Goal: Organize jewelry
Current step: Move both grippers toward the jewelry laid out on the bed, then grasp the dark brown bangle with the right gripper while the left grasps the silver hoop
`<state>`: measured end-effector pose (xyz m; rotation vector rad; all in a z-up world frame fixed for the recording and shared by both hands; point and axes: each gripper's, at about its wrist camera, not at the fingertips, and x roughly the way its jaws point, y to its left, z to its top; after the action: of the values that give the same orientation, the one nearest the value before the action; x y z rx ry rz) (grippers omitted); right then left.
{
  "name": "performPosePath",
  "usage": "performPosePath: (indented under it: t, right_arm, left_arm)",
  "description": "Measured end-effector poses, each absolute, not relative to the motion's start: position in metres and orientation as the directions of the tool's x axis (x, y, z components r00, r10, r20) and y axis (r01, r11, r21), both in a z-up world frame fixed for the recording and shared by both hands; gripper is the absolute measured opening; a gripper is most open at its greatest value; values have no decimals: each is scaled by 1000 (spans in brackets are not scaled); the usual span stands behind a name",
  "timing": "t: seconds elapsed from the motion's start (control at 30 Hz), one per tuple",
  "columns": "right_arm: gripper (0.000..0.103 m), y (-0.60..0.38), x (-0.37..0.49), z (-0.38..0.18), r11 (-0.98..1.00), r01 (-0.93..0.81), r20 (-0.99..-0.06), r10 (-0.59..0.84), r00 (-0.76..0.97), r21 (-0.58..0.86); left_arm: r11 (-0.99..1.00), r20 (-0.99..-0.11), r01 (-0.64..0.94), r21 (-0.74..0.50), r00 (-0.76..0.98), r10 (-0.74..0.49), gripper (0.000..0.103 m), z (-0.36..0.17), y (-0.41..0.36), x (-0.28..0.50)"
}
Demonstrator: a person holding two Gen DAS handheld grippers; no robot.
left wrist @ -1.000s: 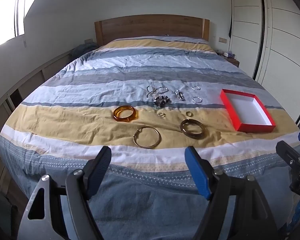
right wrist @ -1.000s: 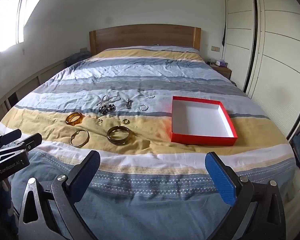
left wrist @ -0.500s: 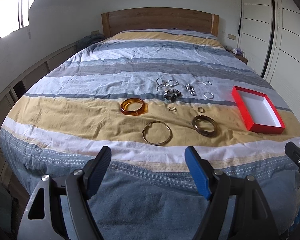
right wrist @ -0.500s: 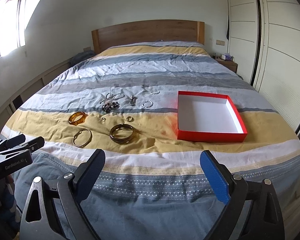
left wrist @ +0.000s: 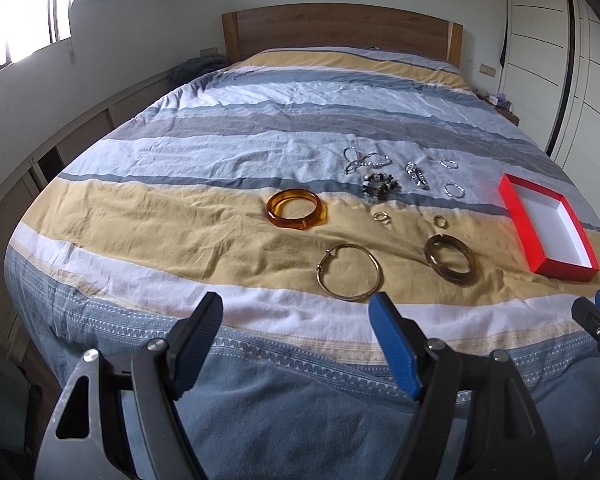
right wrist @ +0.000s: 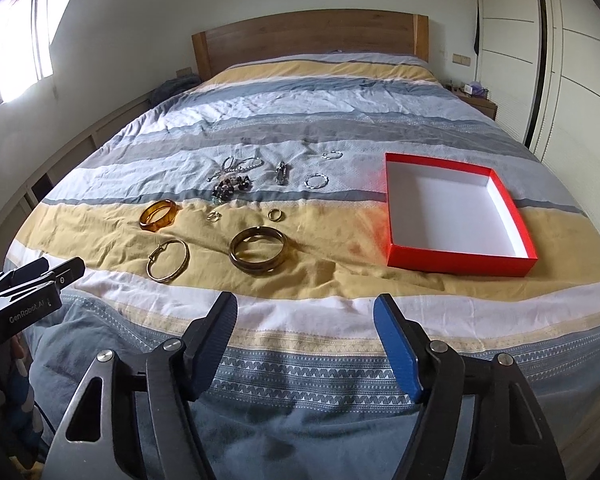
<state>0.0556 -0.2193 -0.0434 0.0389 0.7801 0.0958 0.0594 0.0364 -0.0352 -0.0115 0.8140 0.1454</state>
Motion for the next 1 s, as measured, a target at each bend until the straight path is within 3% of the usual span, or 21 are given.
performPosePath:
  t: [0.2,0.57,0.73,0.87,1.0]
  right_arm:
    - [68,-213,75,-51,994,-87,-724,109,681,68]
    - [55,-204,123,-72,987,-130,-771,158,617,99]
    - [51,-200,153,-85,982,-143,-791,185,583,124]
    - [49,-197,182,-98,979,-142,-802,204,562,149]
    - [44,-194,207,-115,976,-138,-818,216,534,168]
  left_arm:
    - [989,-737,-140,42,664,125,74,-42,42,77]
    - [990,-792,-138,-2,605,83,71,-75,55,118]
    - [991,-824,-128,-29,564,49,54,-97,57,145]
    - [991,-842,-130,-45,538,32,52,-112,59,162]
    - [991,-861,-121,-60,509,10,42,-126,59,173]
